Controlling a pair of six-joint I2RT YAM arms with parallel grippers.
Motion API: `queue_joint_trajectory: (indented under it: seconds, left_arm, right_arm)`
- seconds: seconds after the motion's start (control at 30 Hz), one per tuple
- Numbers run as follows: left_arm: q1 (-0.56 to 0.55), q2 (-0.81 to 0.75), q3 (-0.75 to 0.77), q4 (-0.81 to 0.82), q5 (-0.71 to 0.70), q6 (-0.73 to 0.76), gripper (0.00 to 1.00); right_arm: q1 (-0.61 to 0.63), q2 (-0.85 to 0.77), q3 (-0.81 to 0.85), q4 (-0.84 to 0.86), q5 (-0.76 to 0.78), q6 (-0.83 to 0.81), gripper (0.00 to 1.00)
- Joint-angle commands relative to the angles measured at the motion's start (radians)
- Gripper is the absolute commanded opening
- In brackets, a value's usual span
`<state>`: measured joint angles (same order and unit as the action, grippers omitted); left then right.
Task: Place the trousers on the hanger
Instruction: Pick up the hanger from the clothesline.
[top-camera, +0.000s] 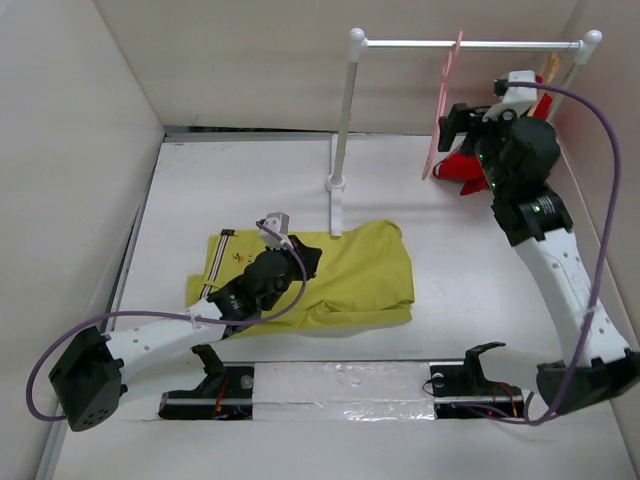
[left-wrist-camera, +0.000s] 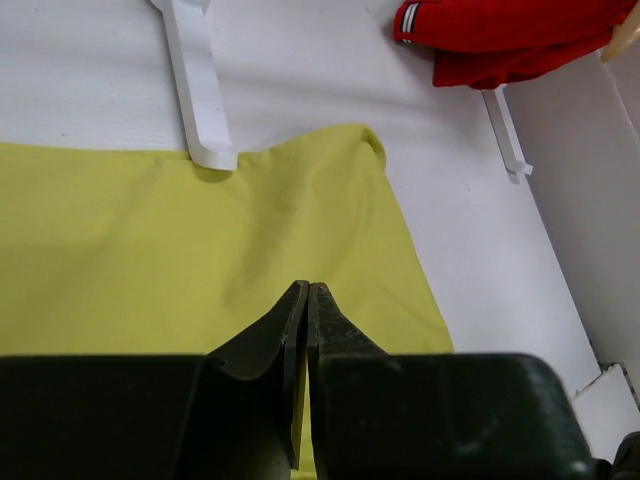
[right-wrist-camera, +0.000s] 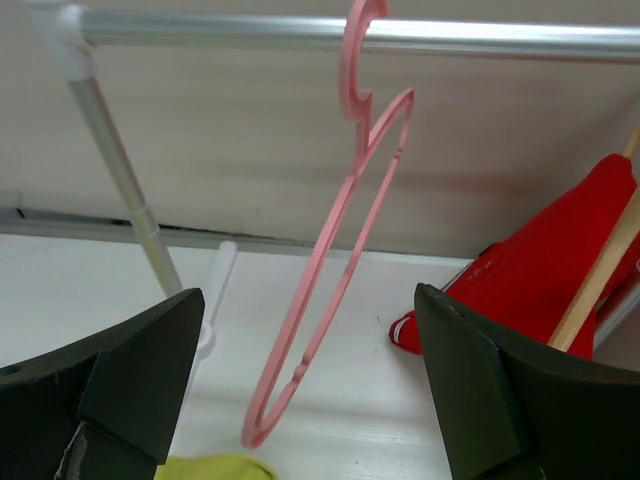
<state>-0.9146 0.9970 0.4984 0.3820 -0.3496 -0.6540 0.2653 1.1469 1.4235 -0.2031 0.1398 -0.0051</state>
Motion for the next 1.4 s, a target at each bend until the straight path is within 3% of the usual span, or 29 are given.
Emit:
queue_joint_trajectory:
  seconds: [0.0, 0.13, 0.23, 0.27, 0.33, 0.37, 0.43, 0.47, 0.57, 0.63, 0.77, 0.9, 1.17, 1.37]
  left_arm:
    - [-0.001, -0.024, -0.01, 0.06, -0.032, 0.037, 0.0]
    - [-0.001, -0.079, -0.05, 0.057, -0.038, 0.028, 0.0]
    - [-0.001, -0.106, -0.08, 0.051, -0.043, 0.017, 0.01]
    - [-0.001, -0.109, -0.095, 0.058, -0.045, 0.008, 0.02]
    - [-0.001, -0.113, -0.101, 0.055, -0.043, 0.001, 0.02]
    - [-0.001, -0.112, -0.104, 0.049, -0.043, -0.007, 0.03]
    - [-0.001, -0.113, -0.113, 0.055, -0.04, -0.015, 0.03]
    - [-0.001, -0.113, -0.121, 0.067, -0.037, -0.019, 0.07]
    - [-0.001, -0.107, -0.095, 0.064, -0.02, -0.019, 0.2]
    - [-0.001, -0.101, -0.072, 0.069, 0.001, -0.016, 0.33]
    - [-0.013, -0.09, -0.003, 0.072, 0.04, 0.005, 0.45]
    - [-0.055, -0.058, 0.109, 0.044, 0.028, 0.043, 0.45]
    - [-0.075, 0.092, 0.388, -0.001, 0.096, 0.102, 0.46]
    - [-0.084, 0.242, 0.574, -0.043, 0.124, 0.148, 0.48]
  right_arm:
    - [-0.009, 0.114, 0.046, -0.076, 0.029, -0.026, 0.9]
    - [-0.009, 0.215, 0.052, -0.041, 0.049, -0.004, 0.86]
    - [-0.018, 0.252, 0.06, -0.032, 0.038, 0.002, 0.76]
    - [-0.03, 0.257, 0.054, -0.029, 0.012, 0.032, 0.63]
    - [-0.04, 0.241, -0.003, 0.017, 0.014, 0.045, 0.53]
    - [-0.04, 0.223, -0.02, 0.033, 0.012, 0.057, 0.4]
    - [-0.049, 0.206, -0.047, 0.048, 0.0, 0.062, 0.29]
    - [-0.049, 0.198, -0.055, 0.051, 0.001, 0.062, 0.17]
    - [-0.058, 0.159, -0.08, 0.096, -0.02, 0.053, 0.0]
    - [-0.058, 0.119, -0.077, 0.125, -0.037, 0.039, 0.0]
    - [-0.069, 0.085, -0.069, 0.165, -0.046, 0.034, 0.0]
    - [-0.069, 0.062, -0.044, 0.117, -0.04, 0.033, 0.0]
    - [-0.078, -0.099, -0.357, 0.22, -0.008, 0.068, 0.0]
    - [-0.078, -0.136, -0.394, 0.243, -0.012, 0.06, 0.0]
